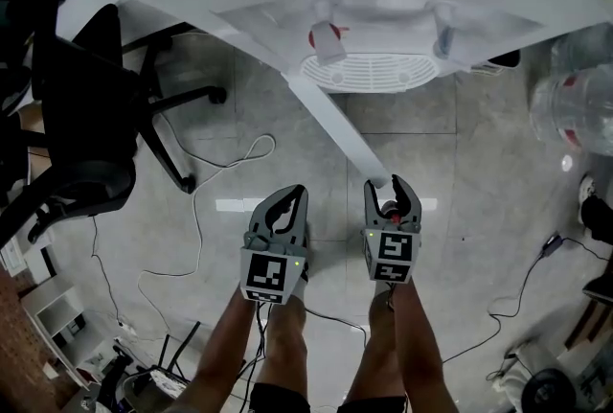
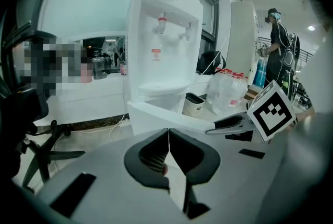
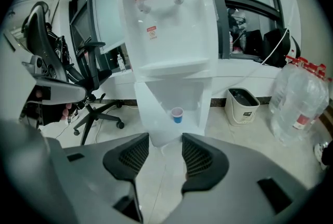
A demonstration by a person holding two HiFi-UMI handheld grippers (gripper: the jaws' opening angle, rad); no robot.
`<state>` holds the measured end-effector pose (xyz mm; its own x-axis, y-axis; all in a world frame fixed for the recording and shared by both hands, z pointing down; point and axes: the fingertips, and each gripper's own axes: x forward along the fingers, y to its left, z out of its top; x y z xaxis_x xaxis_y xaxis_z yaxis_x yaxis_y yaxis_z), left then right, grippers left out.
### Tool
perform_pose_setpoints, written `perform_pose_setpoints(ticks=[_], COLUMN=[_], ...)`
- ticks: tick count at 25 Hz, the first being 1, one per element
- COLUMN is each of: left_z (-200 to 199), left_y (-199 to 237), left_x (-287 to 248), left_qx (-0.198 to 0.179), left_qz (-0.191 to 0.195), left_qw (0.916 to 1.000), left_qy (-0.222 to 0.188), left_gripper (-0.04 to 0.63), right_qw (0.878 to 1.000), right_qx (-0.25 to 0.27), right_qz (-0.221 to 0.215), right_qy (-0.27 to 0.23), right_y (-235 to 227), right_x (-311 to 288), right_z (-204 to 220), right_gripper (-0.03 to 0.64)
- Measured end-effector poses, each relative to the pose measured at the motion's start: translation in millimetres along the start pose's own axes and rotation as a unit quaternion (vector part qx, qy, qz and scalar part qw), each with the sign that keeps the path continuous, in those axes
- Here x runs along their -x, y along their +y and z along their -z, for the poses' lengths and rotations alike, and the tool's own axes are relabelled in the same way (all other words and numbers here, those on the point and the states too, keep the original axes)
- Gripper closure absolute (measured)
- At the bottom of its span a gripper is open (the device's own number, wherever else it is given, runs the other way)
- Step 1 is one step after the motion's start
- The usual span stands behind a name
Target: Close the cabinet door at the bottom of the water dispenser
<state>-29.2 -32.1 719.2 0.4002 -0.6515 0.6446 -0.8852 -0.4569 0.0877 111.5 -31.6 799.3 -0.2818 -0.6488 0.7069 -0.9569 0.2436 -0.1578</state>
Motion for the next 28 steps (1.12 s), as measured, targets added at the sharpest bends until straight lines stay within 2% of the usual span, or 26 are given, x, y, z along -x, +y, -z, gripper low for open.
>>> perform_pose_setpoints(ticks=[8,12,28], left_z=[-11.2,-18.8,-47.9], left_y=[-9.5,-12.9,-25.7], left_x=[-11.6,-18.4,-52.2], left_qx=[-0.002,-0.005,-0.014], left_qz=[-0.007,-0.010,-0.013], left_qw=[1.0000,0.9999,0.9994], left_qy=[-0.004,-0.008,-0.030], left_gripper=[0.571,0.571,0.571], right_qw=[1.000,0.999,0.999], right_qx=[-0.010,-0.014,0.012], right_qz=[0.016,0.026,0.012], right_qy=[-0.009,-0.015,-0.036], right_y=[-32.5,-46.9,-88.4], right_x=[-6.4,-11.4,-35.6], right_z=[-10.9,-16.8,-48.9], right_gripper=[0.419,0.460,0.466])
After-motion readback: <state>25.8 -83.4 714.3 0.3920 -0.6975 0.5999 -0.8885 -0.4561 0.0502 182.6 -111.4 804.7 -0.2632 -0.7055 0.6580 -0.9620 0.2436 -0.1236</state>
